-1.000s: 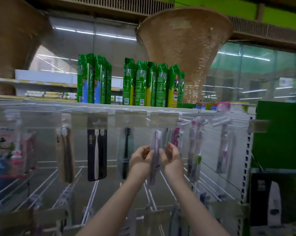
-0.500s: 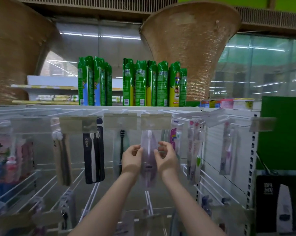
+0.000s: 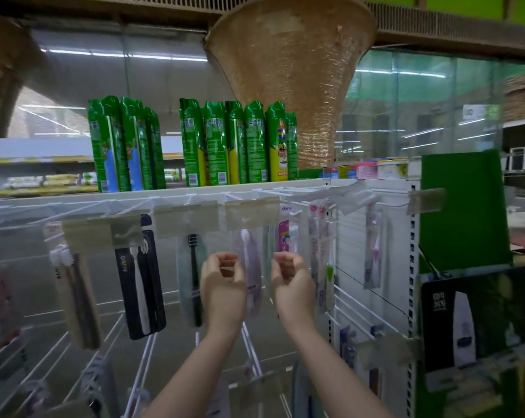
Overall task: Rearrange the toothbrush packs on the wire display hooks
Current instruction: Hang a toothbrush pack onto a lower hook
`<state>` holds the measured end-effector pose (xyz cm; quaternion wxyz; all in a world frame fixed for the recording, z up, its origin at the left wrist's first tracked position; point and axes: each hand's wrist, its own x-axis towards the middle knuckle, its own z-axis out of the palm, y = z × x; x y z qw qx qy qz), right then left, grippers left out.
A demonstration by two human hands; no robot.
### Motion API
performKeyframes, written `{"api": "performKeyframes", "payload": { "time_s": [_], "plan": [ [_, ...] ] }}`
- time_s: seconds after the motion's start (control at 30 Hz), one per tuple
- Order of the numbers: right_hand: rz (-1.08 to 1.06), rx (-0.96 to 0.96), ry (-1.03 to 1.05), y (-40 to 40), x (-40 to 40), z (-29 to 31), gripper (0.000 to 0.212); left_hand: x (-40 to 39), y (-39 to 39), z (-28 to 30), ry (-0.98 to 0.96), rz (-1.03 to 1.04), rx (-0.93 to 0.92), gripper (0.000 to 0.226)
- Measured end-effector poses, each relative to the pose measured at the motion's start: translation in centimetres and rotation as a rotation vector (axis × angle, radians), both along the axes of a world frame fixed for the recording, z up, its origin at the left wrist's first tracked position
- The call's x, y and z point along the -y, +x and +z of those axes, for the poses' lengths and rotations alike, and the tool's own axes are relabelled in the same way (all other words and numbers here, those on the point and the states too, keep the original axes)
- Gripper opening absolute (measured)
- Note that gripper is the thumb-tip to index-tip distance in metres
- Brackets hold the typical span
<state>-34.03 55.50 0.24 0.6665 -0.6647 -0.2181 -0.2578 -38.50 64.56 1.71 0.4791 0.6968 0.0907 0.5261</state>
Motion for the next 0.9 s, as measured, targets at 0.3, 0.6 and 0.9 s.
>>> {"api": "performKeyframes", "payload": {
  "time_s": [0.3, 0.6, 0.9],
  "plan": [
    [-0.084, 0.037, 0.065, 1.1, 5.7, 0.1, 0.002, 5.3, 1.5, -0.2, -0.022, -0.335, -0.156, 0.012],
    [-0.041, -0.105, 0.037, 5.9, 11.1, -0.2, 0.008, 9.5, 5.1, -0.5, -0.070, -0.299, -0.204, 0.009],
    [0.316, -0.209, -0.207, 8.3, 13.1, 1.0, 0.032, 11.6, 7.2, -1.3, -0.149, -0.192, -0.216, 0.009]
  ]
}}
